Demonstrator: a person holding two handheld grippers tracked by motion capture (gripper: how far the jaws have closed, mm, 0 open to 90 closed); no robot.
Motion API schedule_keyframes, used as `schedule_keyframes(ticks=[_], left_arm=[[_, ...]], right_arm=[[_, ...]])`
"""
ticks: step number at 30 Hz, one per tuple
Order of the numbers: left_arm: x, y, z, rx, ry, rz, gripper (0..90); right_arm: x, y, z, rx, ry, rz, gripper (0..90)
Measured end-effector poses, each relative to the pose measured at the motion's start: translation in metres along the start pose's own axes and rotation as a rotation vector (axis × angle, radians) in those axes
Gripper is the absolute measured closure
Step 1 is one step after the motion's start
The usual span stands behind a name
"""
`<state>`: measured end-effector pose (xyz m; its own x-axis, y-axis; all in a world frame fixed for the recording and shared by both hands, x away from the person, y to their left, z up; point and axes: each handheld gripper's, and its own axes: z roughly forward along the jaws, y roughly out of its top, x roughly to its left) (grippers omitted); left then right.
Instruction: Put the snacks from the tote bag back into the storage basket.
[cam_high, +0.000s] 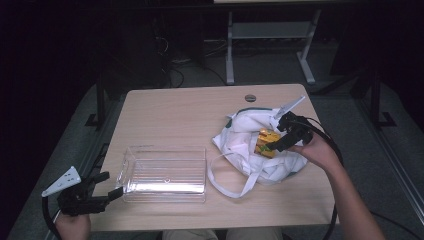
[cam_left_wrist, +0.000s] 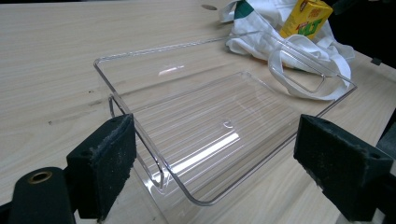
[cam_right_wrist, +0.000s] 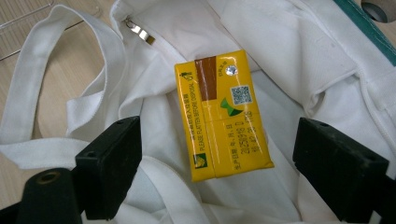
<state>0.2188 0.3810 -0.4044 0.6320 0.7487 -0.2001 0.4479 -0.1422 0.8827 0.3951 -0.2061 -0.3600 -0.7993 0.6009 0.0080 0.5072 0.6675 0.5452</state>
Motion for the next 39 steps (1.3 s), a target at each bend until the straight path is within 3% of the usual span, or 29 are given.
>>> schedule_keyframes(ticks=[21,28,39], left_arm=[[0.0,0.0,-0.001,-0.002,-0.001,-0.001,12.7],[0.0,0.0,-0.001,-0.002,-0.001,-0.002,12.7],[0.001,0.0,-0.001,0.001,0.0,0.001,12.7]], right_arm=[[0.0,-0.002,0.018,0.015,-0.022,-0.024,22.3],[0.0,0.001,0.025,0.036,-0.042,-0.046,30.5],[-0.001,0.003,0.032,0.059,-0.036,-0.072,41.7]])
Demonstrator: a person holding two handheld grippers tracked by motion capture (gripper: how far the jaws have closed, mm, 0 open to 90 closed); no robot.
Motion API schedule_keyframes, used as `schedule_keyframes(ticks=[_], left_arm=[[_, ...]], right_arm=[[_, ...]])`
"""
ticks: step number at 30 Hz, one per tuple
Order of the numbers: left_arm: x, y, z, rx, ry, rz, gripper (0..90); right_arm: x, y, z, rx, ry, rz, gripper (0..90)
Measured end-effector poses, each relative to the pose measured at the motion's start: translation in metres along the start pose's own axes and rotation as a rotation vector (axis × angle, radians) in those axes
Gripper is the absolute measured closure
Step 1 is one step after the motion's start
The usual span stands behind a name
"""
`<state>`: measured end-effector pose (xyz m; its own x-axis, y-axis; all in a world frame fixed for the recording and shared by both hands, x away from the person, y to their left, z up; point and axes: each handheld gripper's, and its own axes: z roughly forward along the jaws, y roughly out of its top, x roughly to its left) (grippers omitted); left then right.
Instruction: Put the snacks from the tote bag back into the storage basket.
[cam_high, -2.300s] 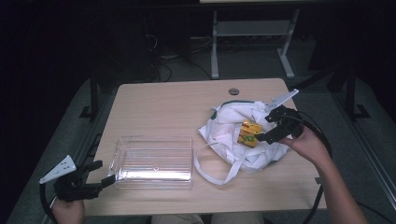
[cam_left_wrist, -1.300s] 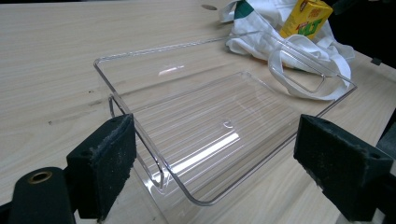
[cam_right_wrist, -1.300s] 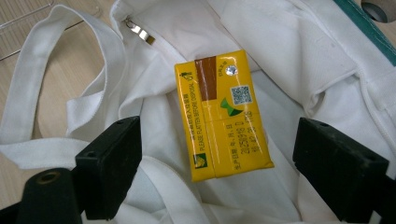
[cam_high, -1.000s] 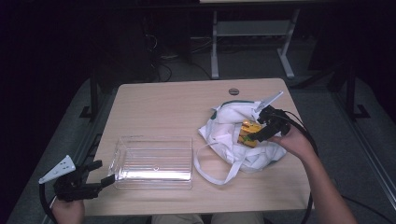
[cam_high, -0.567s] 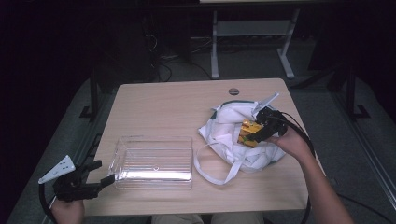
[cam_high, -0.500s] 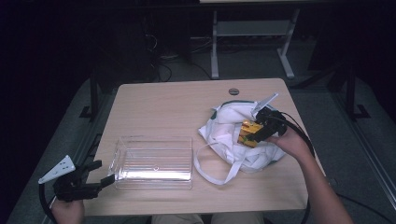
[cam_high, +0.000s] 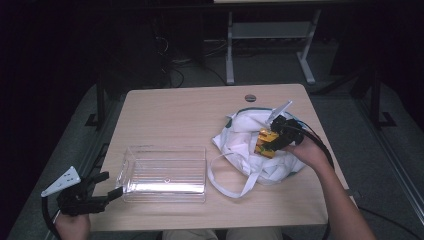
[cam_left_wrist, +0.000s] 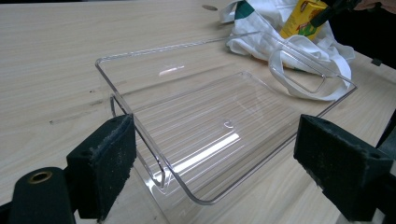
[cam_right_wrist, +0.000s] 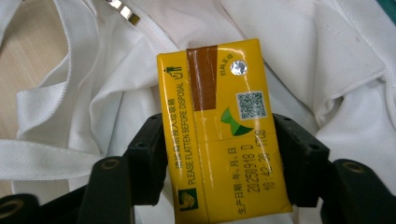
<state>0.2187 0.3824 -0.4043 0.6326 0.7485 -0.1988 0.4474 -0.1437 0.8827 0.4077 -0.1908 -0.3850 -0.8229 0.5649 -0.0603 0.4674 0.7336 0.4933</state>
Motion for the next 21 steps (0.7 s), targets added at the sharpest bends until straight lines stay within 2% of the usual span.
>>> schedule_keyframes(ticks=[3,12,14,21], left_arm=[[-0.0001,0.0,-0.0001,-0.002,0.0,-0.001,12.8],[-0.0002,0.0,0.0001,-0.002,0.0,-0.001,12.7],[-0.0003,0.0,0.0003,-0.001,0.0,-0.002,12.7],[0.0002,-0.0001,0.0003,-0.001,0.001,-0.002,12.7]], right_arm=[[-0.0003,0.0006,0.0009,-0.001,-0.002,-0.004,45.0],[0.0005,0.001,0.0008,0.005,-0.006,-0.02,46.8],[0.0004,0.001,0.0008,0.003,-0.008,-0.039,47.7],[-0.0007,0.0004,0.0001,0.001,-0.003,-0.04,49.4]])
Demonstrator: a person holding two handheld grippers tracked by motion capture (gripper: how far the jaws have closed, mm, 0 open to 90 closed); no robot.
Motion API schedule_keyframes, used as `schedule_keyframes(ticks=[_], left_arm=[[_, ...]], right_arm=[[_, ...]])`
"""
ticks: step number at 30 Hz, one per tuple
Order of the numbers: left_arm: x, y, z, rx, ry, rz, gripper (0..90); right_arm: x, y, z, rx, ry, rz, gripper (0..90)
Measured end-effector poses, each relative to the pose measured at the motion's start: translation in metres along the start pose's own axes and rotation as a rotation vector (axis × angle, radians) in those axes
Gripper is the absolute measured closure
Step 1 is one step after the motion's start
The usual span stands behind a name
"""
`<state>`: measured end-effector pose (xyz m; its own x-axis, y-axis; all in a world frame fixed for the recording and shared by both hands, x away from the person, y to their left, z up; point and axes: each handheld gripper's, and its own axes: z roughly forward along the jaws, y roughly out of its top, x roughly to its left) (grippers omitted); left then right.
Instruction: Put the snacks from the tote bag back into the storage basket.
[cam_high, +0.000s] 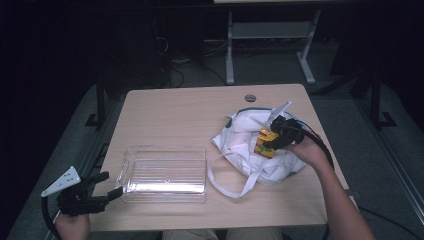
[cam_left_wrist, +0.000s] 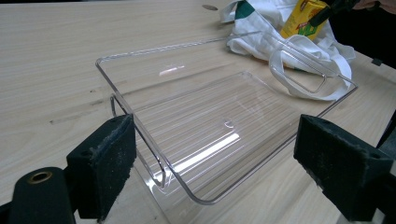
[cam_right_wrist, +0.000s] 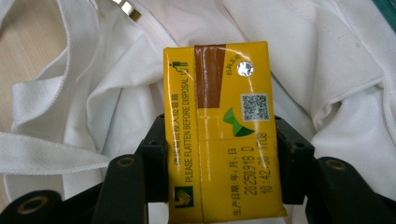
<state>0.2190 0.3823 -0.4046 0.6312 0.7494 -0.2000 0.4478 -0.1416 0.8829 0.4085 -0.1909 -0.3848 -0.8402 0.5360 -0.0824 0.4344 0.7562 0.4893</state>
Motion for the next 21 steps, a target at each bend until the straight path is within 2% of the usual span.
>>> schedule_keyframes(ticks=[9,15,21], left_arm=[[0.0,0.0,0.0,0.0,0.001,-0.002,12.8],[0.001,0.0,-0.001,-0.005,-0.003,-0.009,12.8],[0.001,0.0,-0.001,-0.005,-0.003,-0.006,12.7]], right_arm=[[-0.001,0.004,-0.001,0.015,0.013,0.01,50.9],[-0.001,0.007,-0.003,0.021,0.009,-0.002,51.2],[-0.002,0.011,-0.013,-0.007,0.013,0.005,51.3]])
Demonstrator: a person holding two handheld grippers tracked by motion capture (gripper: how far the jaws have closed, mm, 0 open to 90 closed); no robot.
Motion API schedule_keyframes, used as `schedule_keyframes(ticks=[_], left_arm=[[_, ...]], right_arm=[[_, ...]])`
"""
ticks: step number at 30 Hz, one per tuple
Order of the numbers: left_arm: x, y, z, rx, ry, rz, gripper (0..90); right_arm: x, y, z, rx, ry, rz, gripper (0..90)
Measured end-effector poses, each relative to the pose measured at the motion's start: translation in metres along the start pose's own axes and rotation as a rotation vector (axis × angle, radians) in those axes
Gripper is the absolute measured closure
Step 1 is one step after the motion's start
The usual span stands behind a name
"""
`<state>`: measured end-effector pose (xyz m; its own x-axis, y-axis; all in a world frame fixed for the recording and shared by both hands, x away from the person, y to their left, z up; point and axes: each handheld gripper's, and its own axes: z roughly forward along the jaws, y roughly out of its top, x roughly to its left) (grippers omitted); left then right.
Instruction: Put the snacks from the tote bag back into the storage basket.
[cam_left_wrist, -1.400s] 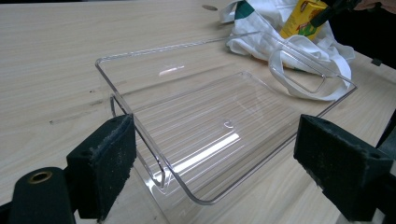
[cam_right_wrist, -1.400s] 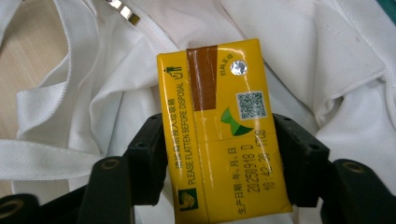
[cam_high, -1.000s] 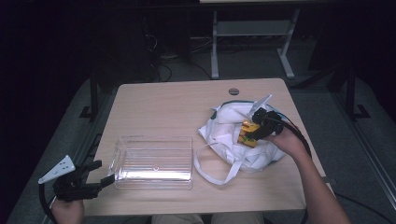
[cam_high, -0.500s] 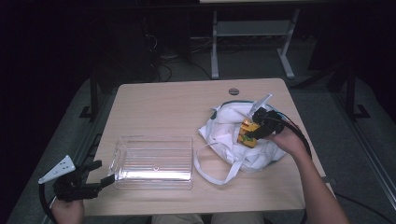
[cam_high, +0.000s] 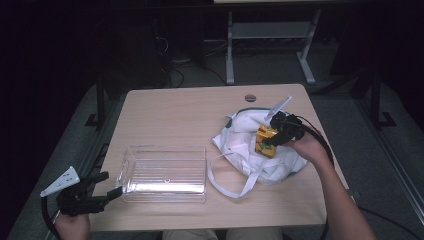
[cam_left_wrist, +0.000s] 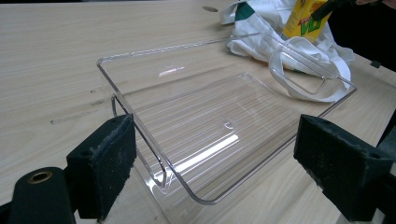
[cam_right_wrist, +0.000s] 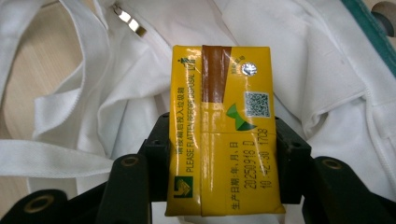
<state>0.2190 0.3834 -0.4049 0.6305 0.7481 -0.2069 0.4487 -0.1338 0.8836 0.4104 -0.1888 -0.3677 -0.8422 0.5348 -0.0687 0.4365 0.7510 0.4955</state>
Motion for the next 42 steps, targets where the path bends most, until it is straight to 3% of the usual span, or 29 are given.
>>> schedule_keyframes(ticks=[16,27,42], left_arm=[[0.0,0.0,-0.001,-0.002,0.004,0.002,12.7],[0.0,0.0,-0.001,-0.005,0.006,0.001,12.7],[0.0,0.0,-0.002,-0.005,0.009,0.003,12.7]], right_arm=[[0.004,0.014,-0.024,-0.02,0.005,-0.021,51.2],[0.015,0.024,-0.042,-0.031,0.015,-0.054,51.3],[0.029,0.028,-0.049,-0.033,0.037,-0.078,51.3]])
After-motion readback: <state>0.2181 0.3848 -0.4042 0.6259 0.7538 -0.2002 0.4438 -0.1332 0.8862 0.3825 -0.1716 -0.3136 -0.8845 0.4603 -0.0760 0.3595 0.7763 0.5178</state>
